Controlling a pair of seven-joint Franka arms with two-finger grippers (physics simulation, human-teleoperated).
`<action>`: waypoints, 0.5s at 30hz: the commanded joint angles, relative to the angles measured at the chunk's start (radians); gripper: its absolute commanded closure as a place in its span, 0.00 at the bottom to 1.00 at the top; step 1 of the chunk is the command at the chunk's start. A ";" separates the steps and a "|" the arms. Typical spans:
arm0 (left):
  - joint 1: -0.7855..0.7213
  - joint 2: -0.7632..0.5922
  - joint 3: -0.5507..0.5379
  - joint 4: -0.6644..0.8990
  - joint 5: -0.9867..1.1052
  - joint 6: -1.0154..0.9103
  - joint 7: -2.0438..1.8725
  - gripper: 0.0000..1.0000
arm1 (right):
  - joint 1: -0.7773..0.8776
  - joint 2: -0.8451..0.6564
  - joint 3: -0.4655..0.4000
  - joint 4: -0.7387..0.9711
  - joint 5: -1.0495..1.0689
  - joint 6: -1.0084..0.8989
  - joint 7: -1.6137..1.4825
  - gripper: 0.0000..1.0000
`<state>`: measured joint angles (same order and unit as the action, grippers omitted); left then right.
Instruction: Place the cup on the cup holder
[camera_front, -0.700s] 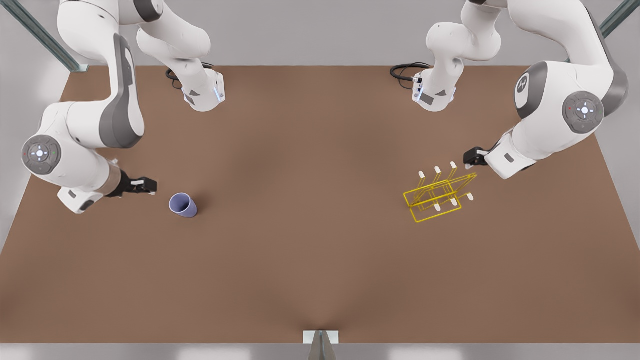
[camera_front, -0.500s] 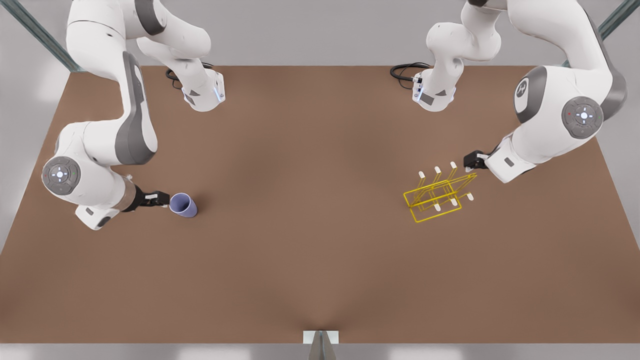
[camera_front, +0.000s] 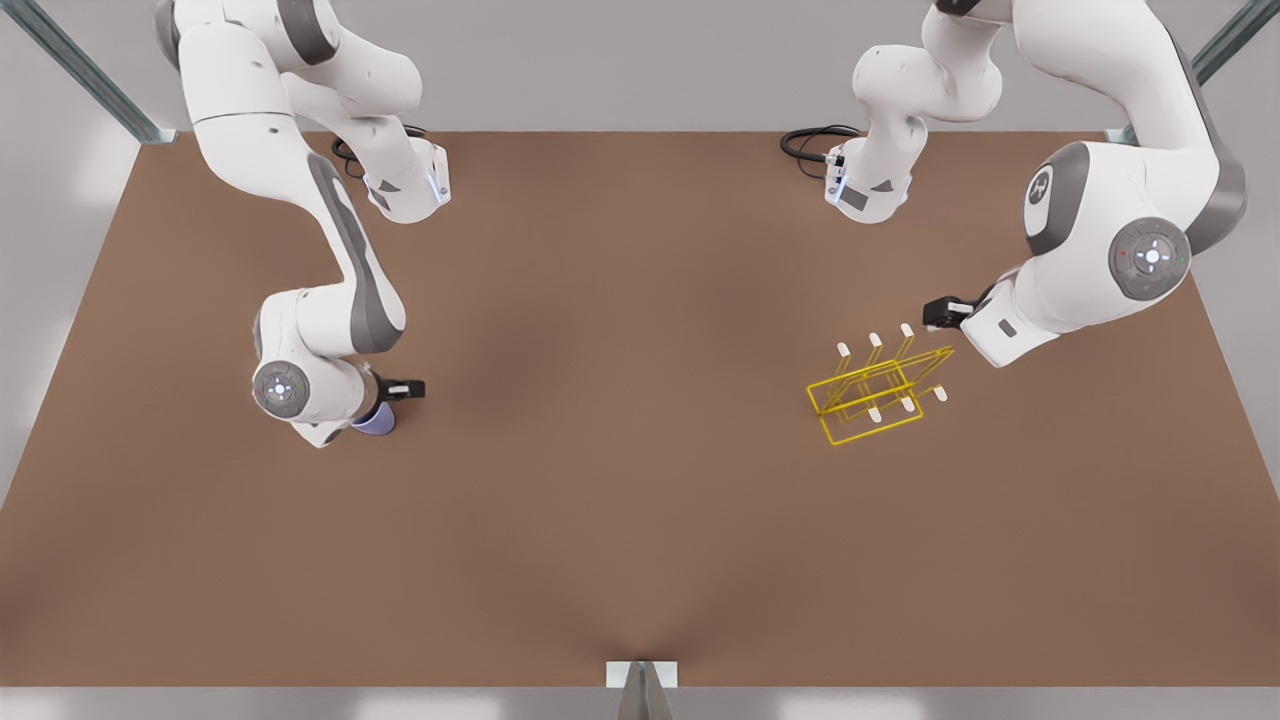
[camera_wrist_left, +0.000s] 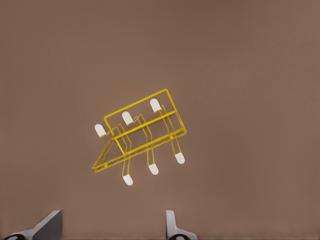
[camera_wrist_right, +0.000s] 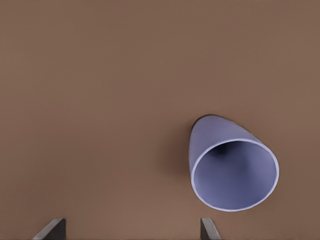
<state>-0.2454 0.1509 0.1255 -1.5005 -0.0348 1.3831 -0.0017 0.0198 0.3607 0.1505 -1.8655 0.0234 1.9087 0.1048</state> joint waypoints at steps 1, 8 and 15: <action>0.000 0.001 0.000 0.000 0.001 -0.012 -0.003 0.00 | 0.000 0.004 0.000 -0.020 -0.003 0.170 0.139 0.00; 0.000 0.007 0.000 -0.001 0.001 -0.016 -0.003 0.00 | -0.008 -0.005 -0.020 -0.101 -0.065 0.260 0.133 0.00; 0.000 0.009 0.000 -0.001 0.001 -0.016 -0.003 0.00 | -0.008 -0.003 -0.020 -0.192 -0.112 0.311 0.134 0.00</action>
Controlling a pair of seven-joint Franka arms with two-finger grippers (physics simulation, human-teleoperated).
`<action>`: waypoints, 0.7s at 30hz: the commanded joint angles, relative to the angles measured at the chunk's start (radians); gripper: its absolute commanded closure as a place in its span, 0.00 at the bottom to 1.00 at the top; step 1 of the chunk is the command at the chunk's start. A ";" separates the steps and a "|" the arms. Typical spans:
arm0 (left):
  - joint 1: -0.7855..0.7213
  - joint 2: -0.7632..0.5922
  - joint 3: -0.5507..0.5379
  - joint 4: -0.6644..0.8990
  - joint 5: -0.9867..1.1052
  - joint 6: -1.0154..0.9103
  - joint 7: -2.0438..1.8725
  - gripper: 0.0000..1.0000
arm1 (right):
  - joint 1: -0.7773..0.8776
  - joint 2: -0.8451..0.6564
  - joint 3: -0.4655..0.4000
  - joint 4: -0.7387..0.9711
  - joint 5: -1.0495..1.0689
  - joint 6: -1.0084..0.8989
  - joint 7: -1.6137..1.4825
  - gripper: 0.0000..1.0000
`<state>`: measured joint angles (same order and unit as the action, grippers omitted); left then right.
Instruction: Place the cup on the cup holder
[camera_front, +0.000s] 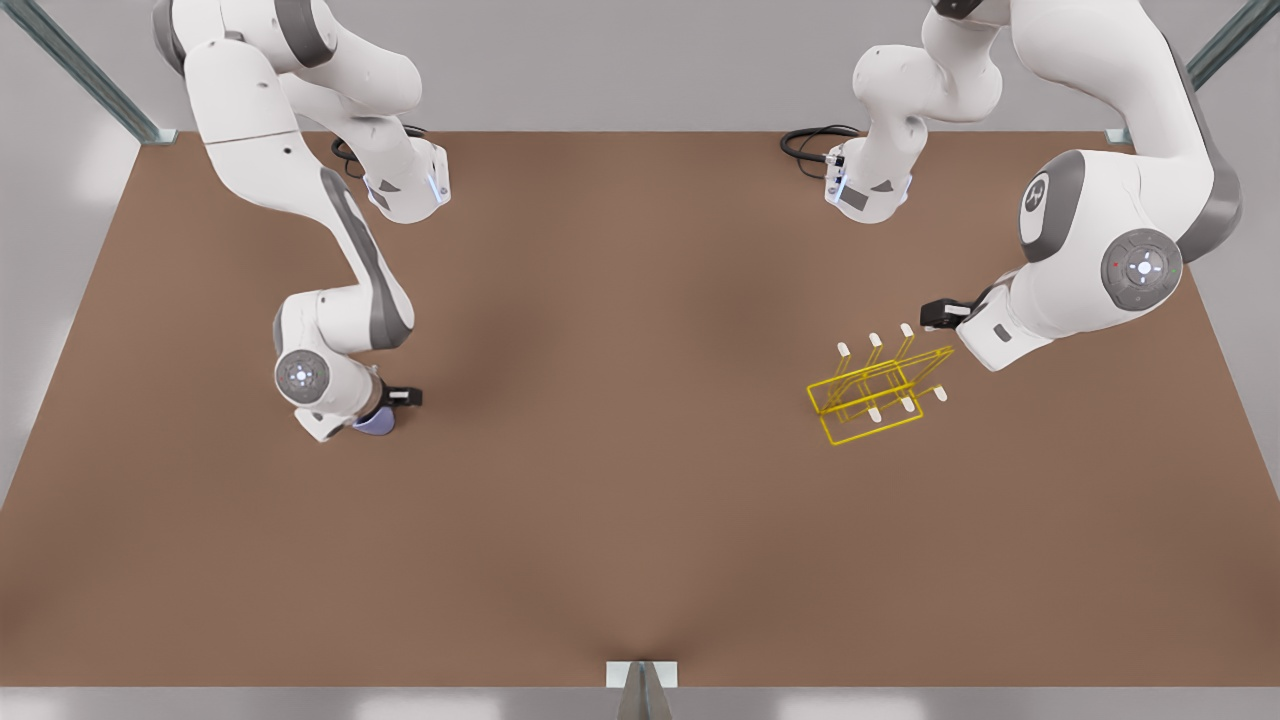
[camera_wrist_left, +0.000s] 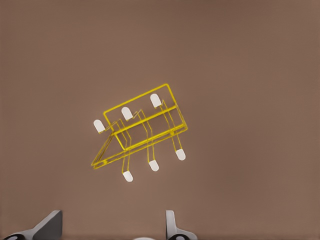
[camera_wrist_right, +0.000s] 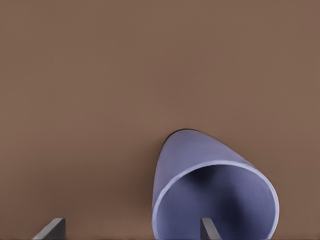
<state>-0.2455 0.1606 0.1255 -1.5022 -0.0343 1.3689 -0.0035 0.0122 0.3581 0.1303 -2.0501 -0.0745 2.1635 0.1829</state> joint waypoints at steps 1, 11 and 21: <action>0.000 -0.001 0.000 0.000 0.001 -0.004 -0.001 0.00 | 0.000 -0.001 0.000 -0.021 -0.014 0.056 0.056 0.00; 0.000 0.005 0.000 0.000 0.001 -0.004 -0.001 0.00 | -0.028 0.033 0.006 -0.013 -0.037 0.118 0.056 0.43; 0.000 0.002 -0.001 0.000 0.001 -0.014 -0.003 0.00 | -0.043 0.024 0.006 -0.007 -0.042 0.116 0.055 0.79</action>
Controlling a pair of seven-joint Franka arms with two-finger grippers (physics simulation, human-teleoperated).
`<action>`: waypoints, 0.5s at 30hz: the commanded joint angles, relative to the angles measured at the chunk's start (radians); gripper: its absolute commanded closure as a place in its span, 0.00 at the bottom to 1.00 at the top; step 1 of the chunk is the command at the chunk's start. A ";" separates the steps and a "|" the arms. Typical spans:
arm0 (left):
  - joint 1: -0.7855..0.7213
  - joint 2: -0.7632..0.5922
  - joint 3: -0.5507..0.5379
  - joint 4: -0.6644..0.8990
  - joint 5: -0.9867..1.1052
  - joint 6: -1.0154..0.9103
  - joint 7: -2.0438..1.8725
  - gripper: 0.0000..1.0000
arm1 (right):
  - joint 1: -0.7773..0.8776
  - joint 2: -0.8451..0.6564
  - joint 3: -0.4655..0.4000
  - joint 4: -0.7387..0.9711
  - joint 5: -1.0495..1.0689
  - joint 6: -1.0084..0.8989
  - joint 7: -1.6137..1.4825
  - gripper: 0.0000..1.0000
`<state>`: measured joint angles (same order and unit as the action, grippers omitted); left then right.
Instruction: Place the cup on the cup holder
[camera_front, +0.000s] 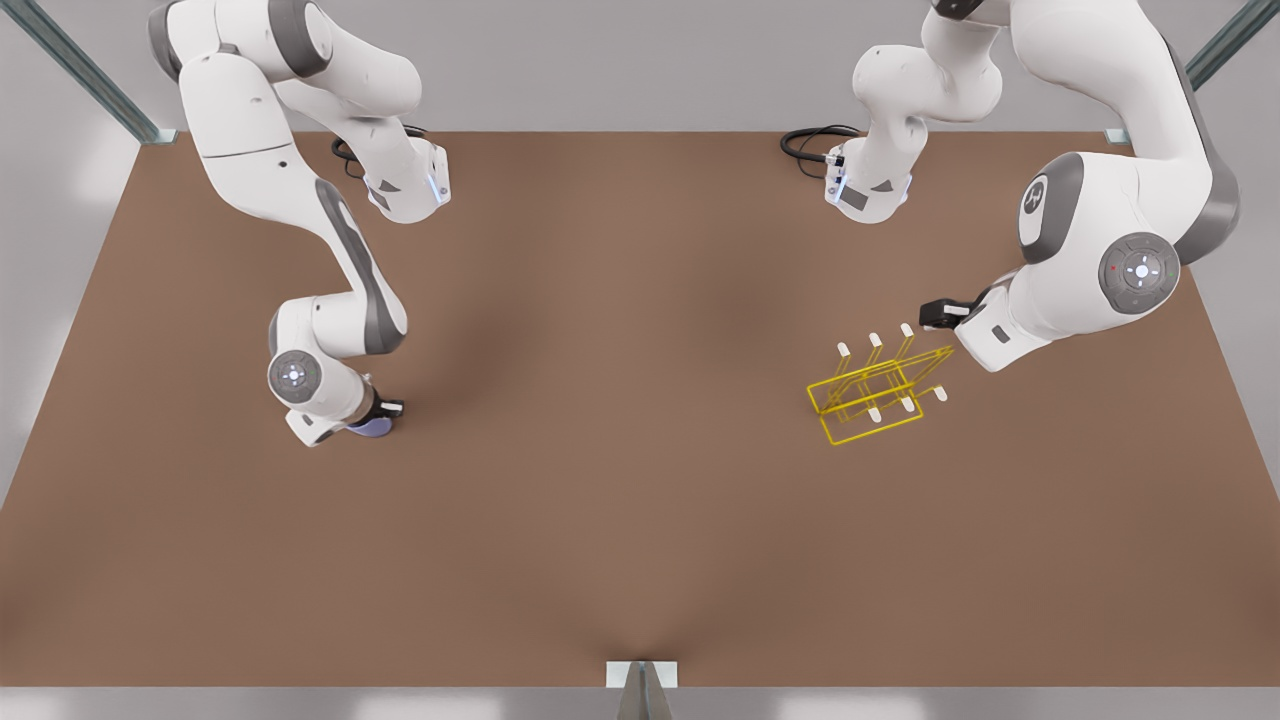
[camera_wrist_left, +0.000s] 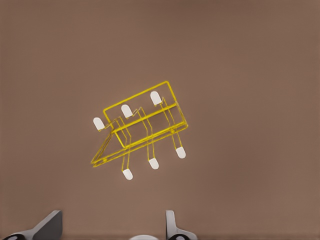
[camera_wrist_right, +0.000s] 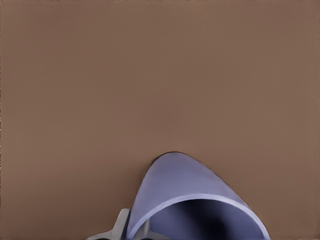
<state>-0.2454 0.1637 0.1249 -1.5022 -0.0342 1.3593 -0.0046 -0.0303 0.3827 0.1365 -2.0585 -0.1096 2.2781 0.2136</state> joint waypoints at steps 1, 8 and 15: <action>0.000 -0.001 -0.001 0.000 0.000 -0.005 -0.002 0.00 | 0.000 -0.018 0.000 0.003 -0.007 -0.012 0.024 0.79; 0.000 -0.001 -0.001 0.000 0.000 -0.005 0.000 0.00 | 0.032 -0.077 0.107 0.167 0.307 -0.163 0.020 0.79; 0.000 0.000 -0.001 0.000 0.000 -0.008 0.000 0.00 | 0.081 0.022 0.218 0.267 1.018 -0.104 0.021 0.79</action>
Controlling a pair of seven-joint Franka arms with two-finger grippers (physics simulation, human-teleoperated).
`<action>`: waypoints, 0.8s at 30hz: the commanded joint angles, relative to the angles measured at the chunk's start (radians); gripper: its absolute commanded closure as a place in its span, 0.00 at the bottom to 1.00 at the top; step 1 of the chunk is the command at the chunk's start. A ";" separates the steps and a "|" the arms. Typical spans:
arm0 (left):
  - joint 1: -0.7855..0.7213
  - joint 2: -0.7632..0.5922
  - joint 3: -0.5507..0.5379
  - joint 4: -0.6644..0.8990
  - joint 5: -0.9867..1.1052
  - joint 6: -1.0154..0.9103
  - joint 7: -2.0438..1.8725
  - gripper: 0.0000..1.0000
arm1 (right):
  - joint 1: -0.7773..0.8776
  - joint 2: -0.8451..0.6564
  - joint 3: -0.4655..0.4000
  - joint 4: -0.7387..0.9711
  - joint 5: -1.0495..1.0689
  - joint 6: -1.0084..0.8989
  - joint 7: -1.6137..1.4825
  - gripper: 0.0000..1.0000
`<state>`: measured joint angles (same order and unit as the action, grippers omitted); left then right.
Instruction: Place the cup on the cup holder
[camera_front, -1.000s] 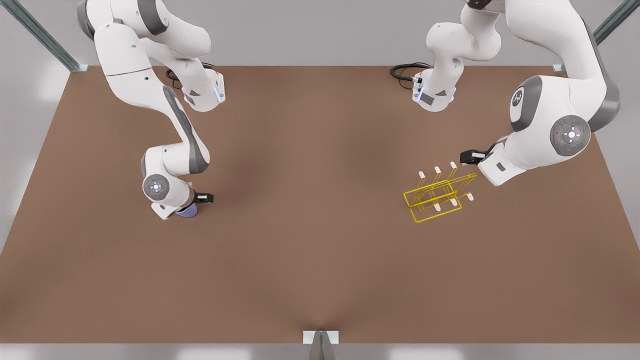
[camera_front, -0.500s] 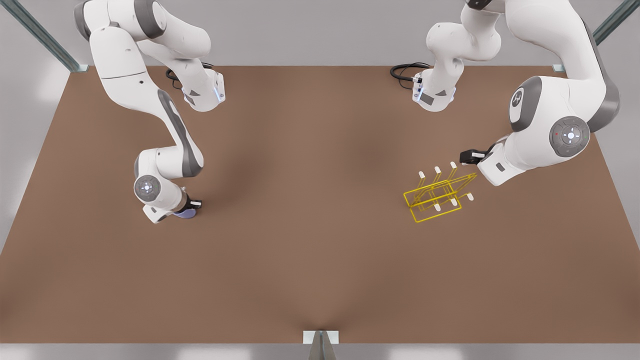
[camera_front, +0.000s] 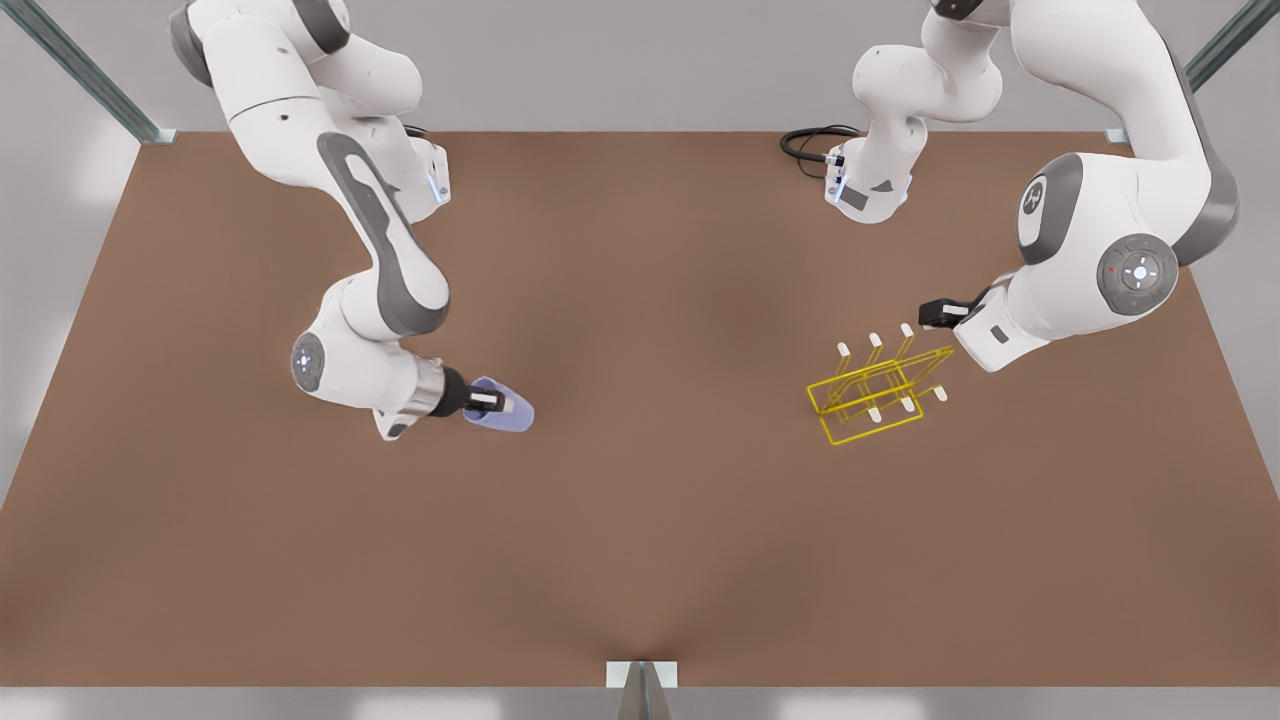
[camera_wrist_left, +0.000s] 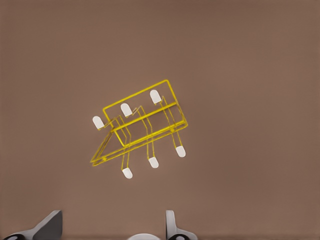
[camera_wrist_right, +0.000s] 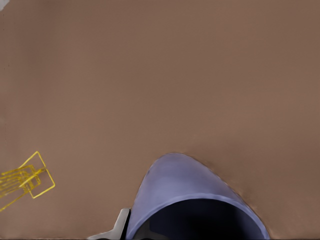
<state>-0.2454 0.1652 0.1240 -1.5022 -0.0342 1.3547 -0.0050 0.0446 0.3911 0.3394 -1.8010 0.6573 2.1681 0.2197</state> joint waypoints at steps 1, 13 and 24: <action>0.000 -0.001 0.000 0.000 0.000 -0.003 0.000 0.00 | 0.031 0.049 0.016 0.052 0.292 0.006 0.021 0.79; 0.000 0.002 0.000 0.000 0.002 -0.005 0.000 0.00 | 0.406 0.647 0.130 0.686 0.363 0.348 0.145 0.79; 0.000 0.004 0.002 0.000 0.002 -0.005 0.000 0.00 | 0.475 0.828 0.132 0.821 0.341 0.386 0.092 0.79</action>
<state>-0.2457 0.1697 0.1253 -1.5022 -0.0333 1.3506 -0.0049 0.5195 1.2149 0.4696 -0.9828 1.0081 2.5185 0.2752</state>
